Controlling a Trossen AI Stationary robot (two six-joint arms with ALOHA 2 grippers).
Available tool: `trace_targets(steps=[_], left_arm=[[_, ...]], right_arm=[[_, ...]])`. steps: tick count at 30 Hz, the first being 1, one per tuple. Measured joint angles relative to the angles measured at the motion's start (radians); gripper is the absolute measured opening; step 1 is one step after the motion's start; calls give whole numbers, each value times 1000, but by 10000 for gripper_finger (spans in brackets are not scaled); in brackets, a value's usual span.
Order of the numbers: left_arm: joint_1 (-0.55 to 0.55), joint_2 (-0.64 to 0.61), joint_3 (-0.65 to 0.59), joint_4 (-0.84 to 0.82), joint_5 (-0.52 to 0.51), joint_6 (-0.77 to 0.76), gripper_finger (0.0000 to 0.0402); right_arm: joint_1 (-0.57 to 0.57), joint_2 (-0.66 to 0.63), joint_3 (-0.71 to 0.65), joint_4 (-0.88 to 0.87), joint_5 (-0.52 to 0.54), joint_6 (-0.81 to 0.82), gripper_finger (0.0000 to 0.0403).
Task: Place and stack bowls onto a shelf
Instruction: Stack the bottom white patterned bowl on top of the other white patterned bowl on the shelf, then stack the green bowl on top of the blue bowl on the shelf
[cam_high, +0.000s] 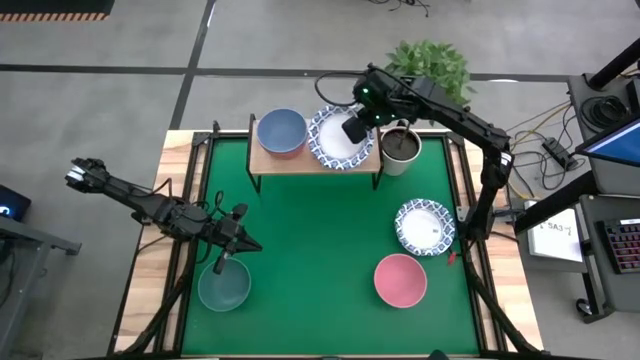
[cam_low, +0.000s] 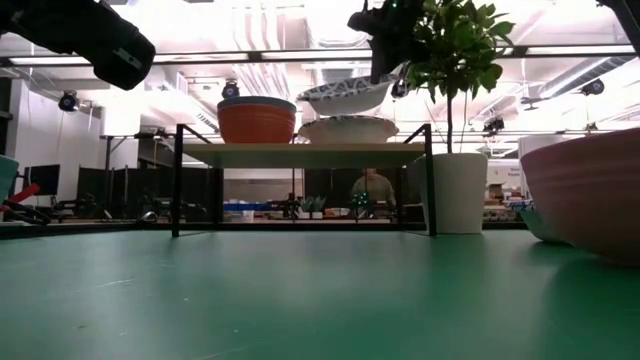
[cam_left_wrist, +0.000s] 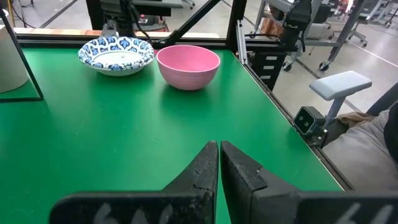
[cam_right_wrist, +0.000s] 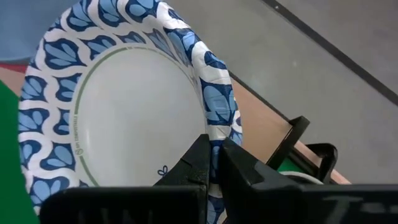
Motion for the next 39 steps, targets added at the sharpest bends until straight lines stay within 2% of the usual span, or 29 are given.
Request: trace_targets(steps=[11, 22, 27, 33, 36, 39], left_arm=[[0, 0, 0, 0, 0, 0, 0], [0, 0, 0, 0, 0, -1, 0], [0, 0, 0, 1, 0, -2, 0], [0, 0, 0, 34, 0, -5, 0], [0, 0, 0, 50, -1, -11, 0], [0, 0, 1, 63, -49, -36, 0]], right_arm=[[0, 0, -44, 64, 3, -5, 18], [0, 0, -62, 87, 11, -8, 115], [0, 0, -54, 103, 11, -33, 143], [22, -2, -54, 112, -11, -94, 149], [73, -2, -54, 128, -19, -141, 144], [140, -2, -54, 143, -17, -196, 135]])
